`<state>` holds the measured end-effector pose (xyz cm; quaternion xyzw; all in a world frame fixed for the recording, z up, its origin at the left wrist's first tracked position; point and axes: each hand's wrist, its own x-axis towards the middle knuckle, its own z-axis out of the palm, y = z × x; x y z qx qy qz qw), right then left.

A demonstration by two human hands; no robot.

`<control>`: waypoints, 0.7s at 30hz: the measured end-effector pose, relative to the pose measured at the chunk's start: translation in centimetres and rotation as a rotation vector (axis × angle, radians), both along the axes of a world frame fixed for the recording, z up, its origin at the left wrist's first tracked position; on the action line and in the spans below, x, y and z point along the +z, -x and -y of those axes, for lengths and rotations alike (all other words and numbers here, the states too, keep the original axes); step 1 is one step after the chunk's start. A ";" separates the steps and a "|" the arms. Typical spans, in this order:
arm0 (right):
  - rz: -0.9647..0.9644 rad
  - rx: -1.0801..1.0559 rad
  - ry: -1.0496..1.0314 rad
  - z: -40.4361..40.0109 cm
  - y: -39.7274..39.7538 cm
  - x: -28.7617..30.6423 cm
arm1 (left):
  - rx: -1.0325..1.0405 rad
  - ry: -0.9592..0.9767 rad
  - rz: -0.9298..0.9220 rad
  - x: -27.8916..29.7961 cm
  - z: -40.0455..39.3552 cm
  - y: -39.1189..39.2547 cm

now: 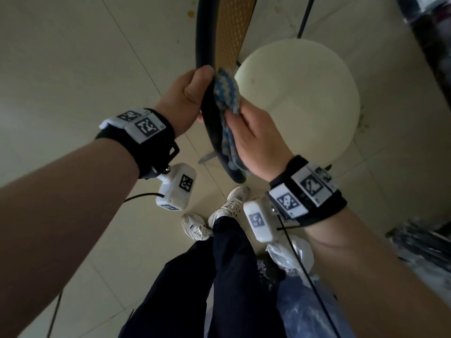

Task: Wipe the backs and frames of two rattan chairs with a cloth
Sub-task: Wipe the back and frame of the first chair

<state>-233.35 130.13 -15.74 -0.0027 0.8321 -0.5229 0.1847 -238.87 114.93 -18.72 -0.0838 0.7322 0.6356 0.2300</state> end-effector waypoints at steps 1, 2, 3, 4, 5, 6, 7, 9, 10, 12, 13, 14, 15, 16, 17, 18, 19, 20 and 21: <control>0.002 0.005 0.004 0.4 1.4 0.2 | 0.003 0.002 0.000 0.1 -0.1 0.0; 0.023 0.003 0.011 0.8 2.9 0.4 | 0.007 0.004 -0.004 0.2 -0.2 0.1; 0.057 0.000 0.019 1.1 4.2 0.4 | 0.003 0.007 -0.010 0.3 -0.3 0.0; 0.091 -0.007 0.026 1.2 5.4 0.1 | -0.005 0.007 -0.018 0.3 -0.3 0.0; 0.111 -0.022 0.034 1.3 6.5 -0.2 | -0.020 0.014 -0.031 0.3 -0.1 0.0; 0.123 -0.031 0.041 1.2 7.7 -0.6 | -0.028 0.030 -0.042 0.2 0.1 0.2; 0.122 -0.048 0.041 1.1 8.4 -1.2 | -0.047 0.041 -0.052 0.1 0.3 0.1; 0.127 -0.039 0.015 0.7 9.4 -3.2 | -0.059 0.035 -0.052 -0.2 0.3 -0.1; 0.153 -0.013 -0.010 0.5 9.7 -4.5 | -0.056 0.027 -0.043 -0.2 0.4 -0.1; 0.257 0.027 -0.066 -0.2 9.9 -7.2 | -0.070 -0.011 -0.050 0.0 0.3 -0.2; 0.318 0.031 -0.082 -0.4 9.9 -8.6 | -0.080 -0.031 -0.056 0.2 0.2 -0.2; 0.375 0.026 -0.092 -0.6 9.7 -9.8 | -0.087 -0.054 -0.051 0.4 0.2 -0.4; 0.431 0.013 -0.094 -0.9 9.5 -10.9 | -0.087 -0.075 -0.033 0.5 0.1 -0.4; 0.498 -0.007 -0.084 -0.9 9.4 -11.9 | -0.077 -0.088 -0.003 0.6 0.1 -0.5; 0.556 -0.042 -0.070 -0.9 9.5 -12.6 | -0.063 -0.091 0.022 0.7 0.2 -0.6; 0.594 -0.076 -0.057 -1.0 9.5 -13.3 | -0.050 -0.083 0.040 0.7 0.1 -0.6; 0.616 -0.100 -0.052 -1.0 9.7 -13.8 | -0.040 -0.064 0.052 0.7 0.1 -0.6; 0.628 -0.117 -0.061 -1.1 9.9 -14.3 | -0.033 -0.054 0.059 0.8 0.0 -0.5; 0.641 -0.115 -0.085 -1.2 10.0 -14.6 | -0.030 -0.053 0.067 0.8 0.0 -0.5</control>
